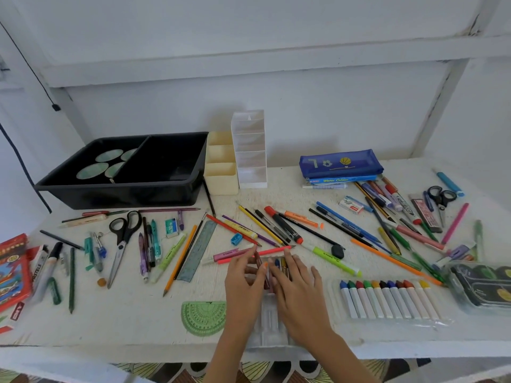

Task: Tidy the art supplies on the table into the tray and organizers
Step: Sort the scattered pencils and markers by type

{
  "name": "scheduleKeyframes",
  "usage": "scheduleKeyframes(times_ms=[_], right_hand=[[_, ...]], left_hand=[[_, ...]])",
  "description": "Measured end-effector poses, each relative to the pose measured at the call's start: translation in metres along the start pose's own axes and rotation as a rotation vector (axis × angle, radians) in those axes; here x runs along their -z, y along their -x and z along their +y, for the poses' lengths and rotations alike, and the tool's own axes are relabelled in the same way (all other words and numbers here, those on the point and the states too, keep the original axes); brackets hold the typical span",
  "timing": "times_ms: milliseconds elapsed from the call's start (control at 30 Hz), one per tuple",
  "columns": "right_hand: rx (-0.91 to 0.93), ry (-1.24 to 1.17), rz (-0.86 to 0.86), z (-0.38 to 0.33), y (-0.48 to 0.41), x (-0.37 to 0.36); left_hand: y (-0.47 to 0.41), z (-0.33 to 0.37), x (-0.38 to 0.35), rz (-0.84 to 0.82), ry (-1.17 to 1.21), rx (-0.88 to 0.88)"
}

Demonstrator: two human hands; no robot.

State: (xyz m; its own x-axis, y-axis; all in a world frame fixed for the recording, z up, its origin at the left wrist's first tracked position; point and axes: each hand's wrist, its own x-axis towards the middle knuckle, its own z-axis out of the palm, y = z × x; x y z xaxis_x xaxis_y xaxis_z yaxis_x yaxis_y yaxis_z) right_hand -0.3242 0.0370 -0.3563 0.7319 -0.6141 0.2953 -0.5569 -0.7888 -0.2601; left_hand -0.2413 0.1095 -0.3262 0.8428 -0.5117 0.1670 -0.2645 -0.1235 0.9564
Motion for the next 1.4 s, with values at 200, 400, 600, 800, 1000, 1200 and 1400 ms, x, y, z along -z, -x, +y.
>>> scheduleKeyframes(times_ms=[200, 400, 600, 800, 1000, 1200, 1400], right_hand=[[-0.013, -0.026, 0.031, 0.000, 0.001, -0.001], [-0.050, 0.006, 0.099, 0.001, -0.001, -0.006], [-0.028, 0.019, 0.108, 0.002, -0.002, -0.007], [-0.021, 0.013, 0.082, 0.002, -0.002, -0.003], [-0.057, -0.083, -0.071, 0.001, -0.002, 0.005], [-0.104, -0.359, 0.170, 0.001, 0.002, 0.014], [-0.249, -0.462, 0.373, 0.028, 0.016, 0.035]], left_hand=[[0.004, -0.014, -0.005, -0.002, -0.448, -0.231], [0.007, -0.024, -0.006, -0.020, -0.605, -0.236], [0.003, -0.030, -0.008, -0.116, -0.846, -0.292], [0.011, -0.033, -0.011, -0.188, -0.997, -0.263], [0.017, -0.035, -0.011, -0.307, -0.932, -0.227], [0.009, -0.016, 0.002, -0.443, -0.871, -0.116], [0.008, 0.008, -0.024, -0.259, -0.629, -0.178]])
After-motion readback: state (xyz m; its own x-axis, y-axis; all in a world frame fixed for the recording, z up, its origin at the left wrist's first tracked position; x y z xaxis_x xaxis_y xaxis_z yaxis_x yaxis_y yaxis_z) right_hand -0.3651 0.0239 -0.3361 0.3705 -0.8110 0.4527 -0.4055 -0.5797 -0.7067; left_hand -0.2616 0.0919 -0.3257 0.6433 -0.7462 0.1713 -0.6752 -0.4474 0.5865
